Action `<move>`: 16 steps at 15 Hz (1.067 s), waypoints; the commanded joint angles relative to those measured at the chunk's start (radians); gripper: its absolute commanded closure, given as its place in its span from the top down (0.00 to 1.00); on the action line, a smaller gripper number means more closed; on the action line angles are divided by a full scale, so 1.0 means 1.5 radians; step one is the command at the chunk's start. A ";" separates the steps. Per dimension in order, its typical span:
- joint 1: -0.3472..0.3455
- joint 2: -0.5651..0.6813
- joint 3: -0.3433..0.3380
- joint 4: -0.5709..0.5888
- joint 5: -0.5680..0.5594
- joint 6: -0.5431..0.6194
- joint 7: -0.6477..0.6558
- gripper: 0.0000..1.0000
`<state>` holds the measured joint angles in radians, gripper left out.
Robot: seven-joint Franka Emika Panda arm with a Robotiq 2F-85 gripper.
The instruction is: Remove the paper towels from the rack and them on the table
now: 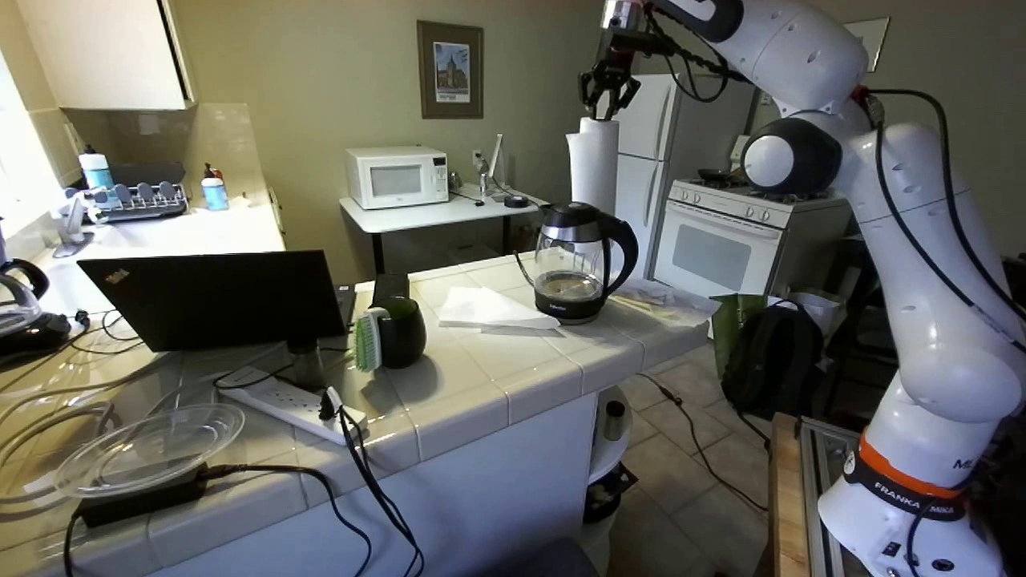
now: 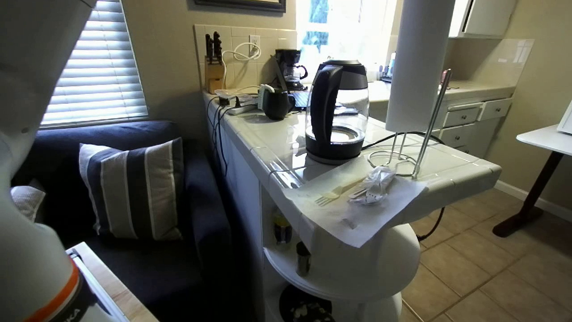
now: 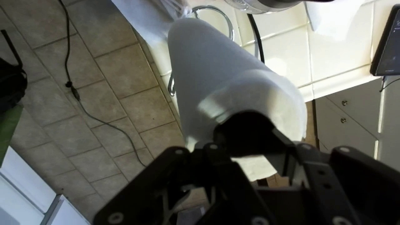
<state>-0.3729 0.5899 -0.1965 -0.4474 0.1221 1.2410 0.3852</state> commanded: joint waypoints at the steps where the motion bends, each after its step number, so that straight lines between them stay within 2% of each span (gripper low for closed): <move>1: -0.003 -0.033 0.012 -0.024 -0.017 -0.018 0.021 0.62; 16: -0.010 -0.089 0.018 -0.021 -0.011 -0.026 0.035 0.62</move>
<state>-0.3748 0.4921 -0.1889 -0.4523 0.0961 1.2283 0.4134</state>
